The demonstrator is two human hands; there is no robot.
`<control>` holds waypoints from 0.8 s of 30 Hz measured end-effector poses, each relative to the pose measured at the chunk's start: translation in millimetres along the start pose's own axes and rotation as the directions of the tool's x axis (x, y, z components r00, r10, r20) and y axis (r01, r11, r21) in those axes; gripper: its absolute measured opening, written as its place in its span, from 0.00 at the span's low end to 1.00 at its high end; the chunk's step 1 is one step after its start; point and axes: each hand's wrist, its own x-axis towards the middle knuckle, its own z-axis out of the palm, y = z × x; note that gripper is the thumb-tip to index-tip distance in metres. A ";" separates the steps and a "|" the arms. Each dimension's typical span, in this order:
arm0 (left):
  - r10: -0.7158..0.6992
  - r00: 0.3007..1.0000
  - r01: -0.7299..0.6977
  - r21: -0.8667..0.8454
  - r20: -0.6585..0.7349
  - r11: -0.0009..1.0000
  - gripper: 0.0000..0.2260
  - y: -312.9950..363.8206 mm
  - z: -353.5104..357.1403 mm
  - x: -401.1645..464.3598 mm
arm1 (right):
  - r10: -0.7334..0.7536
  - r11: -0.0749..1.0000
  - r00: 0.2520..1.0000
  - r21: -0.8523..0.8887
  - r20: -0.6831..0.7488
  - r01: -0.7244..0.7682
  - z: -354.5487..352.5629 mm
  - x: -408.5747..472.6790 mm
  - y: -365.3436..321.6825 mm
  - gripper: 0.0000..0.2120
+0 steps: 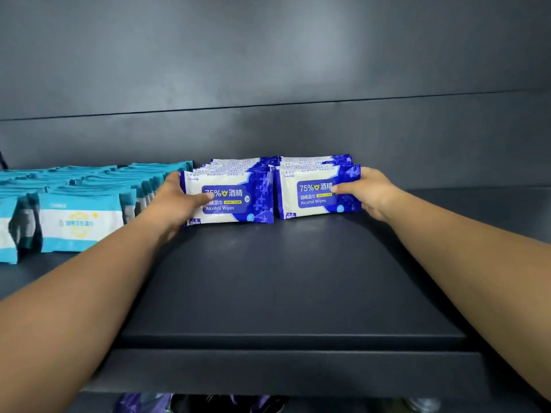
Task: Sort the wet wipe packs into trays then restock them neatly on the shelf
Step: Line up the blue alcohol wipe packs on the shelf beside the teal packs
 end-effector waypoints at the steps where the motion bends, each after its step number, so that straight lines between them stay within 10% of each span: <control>1: -0.013 1.000 0.014 0.057 -0.011 0.998 0.17 -1.9 -1.1 -0.1 | -0.022 0.999 1.000 -0.036 0.010 0.022 1.1 -0.2 2.1 0.12; 11: 0.013 0.999 -0.007 0.111 -0.051 0.994 0.23 -1.6 7.9 -5.9 | -0.196 0.898 0.974 -0.420 -0.113 0.132 3.6 14.2 11.9 0.24; 24: 0.021 0.999 -0.023 0.051 0.037 0.998 0.34 -3.2 -1.3 -12.1 | -0.096 0.958 0.995 -0.274 -0.032 0.083 -0.6 15.8 22.1 0.31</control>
